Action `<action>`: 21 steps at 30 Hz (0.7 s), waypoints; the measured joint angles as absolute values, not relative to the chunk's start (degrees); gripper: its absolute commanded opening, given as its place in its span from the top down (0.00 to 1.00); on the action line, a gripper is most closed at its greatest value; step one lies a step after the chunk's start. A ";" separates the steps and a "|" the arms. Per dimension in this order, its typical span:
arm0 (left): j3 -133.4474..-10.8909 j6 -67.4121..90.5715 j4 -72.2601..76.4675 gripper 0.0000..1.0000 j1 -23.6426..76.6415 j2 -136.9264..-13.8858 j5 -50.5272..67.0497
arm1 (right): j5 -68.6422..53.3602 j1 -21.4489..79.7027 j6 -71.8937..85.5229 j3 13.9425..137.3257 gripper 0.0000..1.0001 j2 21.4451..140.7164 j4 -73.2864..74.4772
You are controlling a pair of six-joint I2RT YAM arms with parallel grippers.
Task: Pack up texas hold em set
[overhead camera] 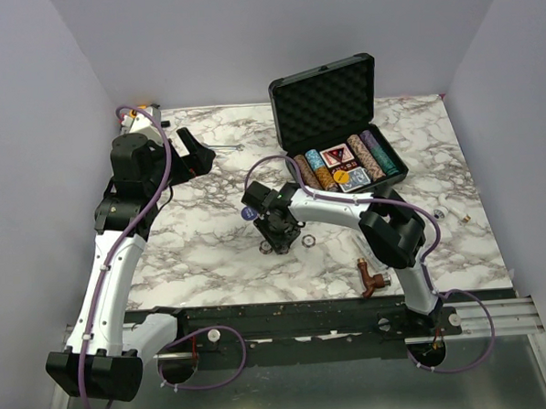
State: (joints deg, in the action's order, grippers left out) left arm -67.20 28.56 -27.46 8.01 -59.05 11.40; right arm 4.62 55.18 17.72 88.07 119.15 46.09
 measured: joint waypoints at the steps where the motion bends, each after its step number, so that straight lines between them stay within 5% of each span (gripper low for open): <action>1: -67.20 28.56 -27.46 0.01 8.01 -59.07 11.40 | 4.64 55.18 17.74 88.09 0.67 119.15 46.11; 21: -67.20 28.60 -27.46 0.01 8.01 -59.18 11.42 | 7.92 55.13 17.96 93.49 0.69 118.93 46.87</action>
